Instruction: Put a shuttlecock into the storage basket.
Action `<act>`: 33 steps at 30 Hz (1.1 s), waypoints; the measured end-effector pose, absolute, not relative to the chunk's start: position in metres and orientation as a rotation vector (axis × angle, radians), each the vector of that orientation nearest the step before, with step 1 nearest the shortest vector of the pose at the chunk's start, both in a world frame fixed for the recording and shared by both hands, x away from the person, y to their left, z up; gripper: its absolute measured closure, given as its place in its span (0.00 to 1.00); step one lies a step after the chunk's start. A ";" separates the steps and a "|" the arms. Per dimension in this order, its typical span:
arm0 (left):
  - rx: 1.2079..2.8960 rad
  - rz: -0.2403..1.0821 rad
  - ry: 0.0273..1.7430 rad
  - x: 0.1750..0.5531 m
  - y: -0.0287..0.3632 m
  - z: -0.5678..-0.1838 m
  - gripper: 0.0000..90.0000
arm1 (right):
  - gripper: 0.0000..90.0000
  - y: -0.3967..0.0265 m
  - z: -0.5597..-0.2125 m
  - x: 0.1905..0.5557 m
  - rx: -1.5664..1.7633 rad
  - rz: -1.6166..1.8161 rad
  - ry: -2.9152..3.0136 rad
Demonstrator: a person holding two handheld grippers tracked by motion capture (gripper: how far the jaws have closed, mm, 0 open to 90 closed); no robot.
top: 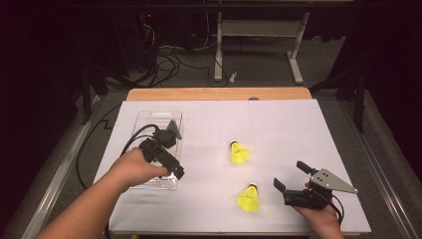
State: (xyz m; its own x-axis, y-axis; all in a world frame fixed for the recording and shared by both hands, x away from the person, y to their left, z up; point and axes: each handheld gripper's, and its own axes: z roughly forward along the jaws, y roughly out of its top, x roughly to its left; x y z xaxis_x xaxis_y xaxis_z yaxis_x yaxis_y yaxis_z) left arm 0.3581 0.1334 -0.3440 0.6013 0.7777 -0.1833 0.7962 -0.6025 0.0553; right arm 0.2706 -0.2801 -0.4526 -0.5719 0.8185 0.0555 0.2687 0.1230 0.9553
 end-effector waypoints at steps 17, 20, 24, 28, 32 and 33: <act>2.730 -0.229 1.196 0.348 0.085 -0.346 0.01 | 0.00 -0.277 -0.451 0.269 1.038 1.472 1.909; 2.733 -0.231 1.175 0.348 0.076 -0.349 0.01 | 0.00 -0.277 -0.451 0.269 1.032 1.471 1.914; 2.737 -0.243 1.150 0.348 0.065 -0.354 0.01 | 0.00 -0.277 -0.451 0.269 1.034 1.469 1.914; 2.734 -0.254 1.129 0.348 0.057 -0.356 0.01 | 0.00 -0.277 -0.451 0.269 1.036 1.468 1.912; 2.733 -0.261 1.121 0.349 0.052 -0.358 0.01 | 0.00 -0.277 -0.451 0.269 1.035 1.468 1.912; 2.731 -0.262 1.121 0.349 0.051 -0.359 0.01 | 0.00 -0.277 -0.451 0.269 1.033 1.466 1.913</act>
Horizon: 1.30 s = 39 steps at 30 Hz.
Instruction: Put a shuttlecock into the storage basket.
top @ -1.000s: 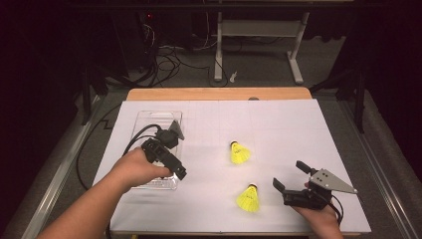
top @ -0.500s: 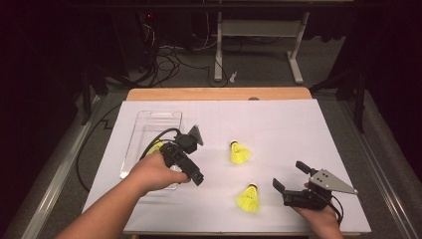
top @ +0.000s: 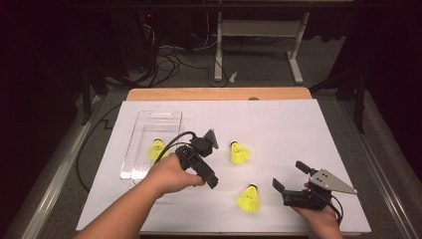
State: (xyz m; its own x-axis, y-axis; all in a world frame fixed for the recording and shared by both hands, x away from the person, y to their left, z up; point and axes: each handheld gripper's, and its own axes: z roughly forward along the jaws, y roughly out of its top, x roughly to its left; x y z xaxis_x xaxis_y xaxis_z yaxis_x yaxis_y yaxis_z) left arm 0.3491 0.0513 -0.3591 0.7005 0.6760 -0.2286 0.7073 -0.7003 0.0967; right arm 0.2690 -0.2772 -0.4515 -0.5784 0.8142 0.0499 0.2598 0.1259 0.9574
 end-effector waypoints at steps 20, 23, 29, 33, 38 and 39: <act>2.737 -0.273 1.089 0.351 0.049 -0.361 0.02 | 0.44 -0.255 -0.453 0.319 1.141 1.352 2.004; 2.740 -0.273 1.087 0.352 0.049 -0.362 0.02 | 0.51 -0.249 -0.459 0.329 1.163 1.340 2.019; 2.729 -0.279 1.092 0.356 0.046 -0.363 0.03 | 0.54 -0.243 -0.461 0.334 1.167 1.351 2.020; 2.724 -0.272 1.096 0.360 0.042 -0.364 0.04 | 0.54 -0.242 -0.460 0.332 1.156 1.353 2.032; 2.718 -0.275 1.107 0.363 0.039 -0.365 0.05 | 0.53 -0.242 -0.460 0.331 1.154 1.371 2.026; 2.719 -0.275 1.113 0.364 0.038 -0.366 0.05 | 0.53 -0.243 -0.459 0.329 1.155 1.379 2.025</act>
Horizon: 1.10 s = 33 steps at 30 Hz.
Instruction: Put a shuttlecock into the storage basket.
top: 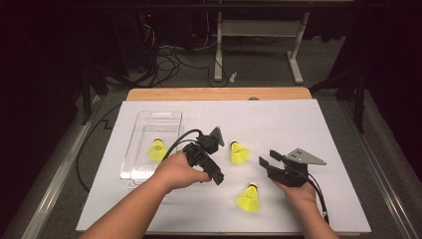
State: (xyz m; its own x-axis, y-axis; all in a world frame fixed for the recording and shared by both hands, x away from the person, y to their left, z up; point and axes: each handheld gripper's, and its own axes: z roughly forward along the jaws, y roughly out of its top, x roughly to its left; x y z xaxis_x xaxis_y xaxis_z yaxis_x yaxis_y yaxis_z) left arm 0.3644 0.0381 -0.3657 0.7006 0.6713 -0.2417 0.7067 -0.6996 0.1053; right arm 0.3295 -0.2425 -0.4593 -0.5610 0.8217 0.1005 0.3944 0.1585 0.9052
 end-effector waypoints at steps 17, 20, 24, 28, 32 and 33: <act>2.704 -0.273 1.150 0.388 0.024 -0.375 0.06 | 0.27 -0.256 -0.456 0.300 1.131 1.397 2.016; 2.700 -0.275 1.153 0.390 0.023 -0.377 0.06 | 0.21 -0.259 -0.456 0.294 1.123 1.397 2.015; 2.692 -0.279 1.162 0.395 0.023 -0.379 0.06 | 0.12 -0.262 -0.457 0.284 1.108 1.378 2.007; 2.684 -0.276 1.172 0.399 0.023 -0.379 0.06 | 0.01 -0.265 -0.457 0.276 1.096 1.331 1.987; 2.691 -0.266 1.174 0.402 0.020 -0.379 0.06 | 0.00 -0.271 -0.455 0.271 1.094 1.346 1.934; 2.693 -0.262 1.174 0.403 0.018 -0.379 0.07 | 0.00 -0.272 -0.455 0.271 1.094 1.345 1.921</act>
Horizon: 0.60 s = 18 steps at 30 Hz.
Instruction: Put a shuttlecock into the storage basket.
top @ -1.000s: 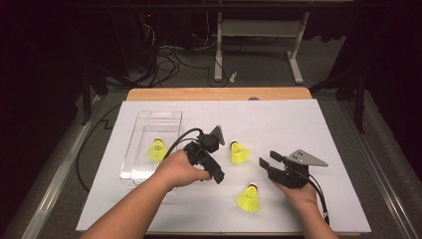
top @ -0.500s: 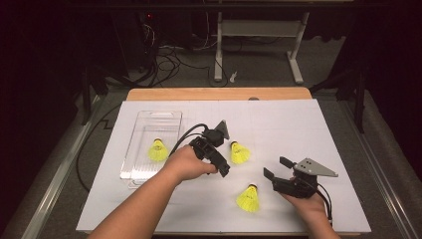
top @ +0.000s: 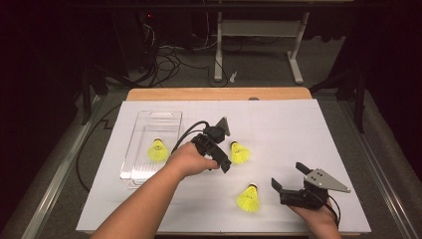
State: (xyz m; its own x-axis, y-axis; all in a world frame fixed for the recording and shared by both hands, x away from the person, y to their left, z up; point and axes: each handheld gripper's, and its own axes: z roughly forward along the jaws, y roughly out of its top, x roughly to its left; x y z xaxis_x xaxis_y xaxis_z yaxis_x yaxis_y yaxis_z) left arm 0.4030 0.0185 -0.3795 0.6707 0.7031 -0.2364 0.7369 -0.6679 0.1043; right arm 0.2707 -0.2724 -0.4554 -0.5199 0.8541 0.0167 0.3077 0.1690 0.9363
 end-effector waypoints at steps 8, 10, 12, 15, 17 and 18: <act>2.692 -0.255 1.160 0.408 0.006 -0.380 0.13 | 0.00 -0.274 -0.459 0.267 1.092 1.350 1.920; 2.703 -0.250 1.159 0.409 0.004 -0.383 0.17 | 0.00 -0.274 -0.458 0.267 1.081 1.352 1.922; 2.710 -0.249 1.163 0.411 0.003 -0.386 0.18 | 0.00 -0.274 -0.458 0.267 1.084 1.356 1.917; 2.701 -0.252 1.171 0.414 0.003 -0.389 0.27 | 0.00 -0.275 -0.457 0.267 1.086 1.364 1.910; 2.692 -0.259 1.175 0.416 0.003 -0.392 0.32 | 0.00 -0.275 -0.458 0.267 1.093 1.370 1.910; 2.689 -0.257 1.177 0.418 0.002 -0.394 0.34 | 0.00 -0.275 -0.458 0.267 1.095 1.372 1.909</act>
State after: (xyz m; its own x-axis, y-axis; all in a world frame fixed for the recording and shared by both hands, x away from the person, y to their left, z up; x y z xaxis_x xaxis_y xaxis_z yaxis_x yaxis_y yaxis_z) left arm 0.4180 0.0024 -0.3937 0.6687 0.7054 -0.2352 0.7392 -0.6648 0.1079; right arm 0.2670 -0.2753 -0.4575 -0.5228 0.8519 0.0304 0.3005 0.1508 0.9418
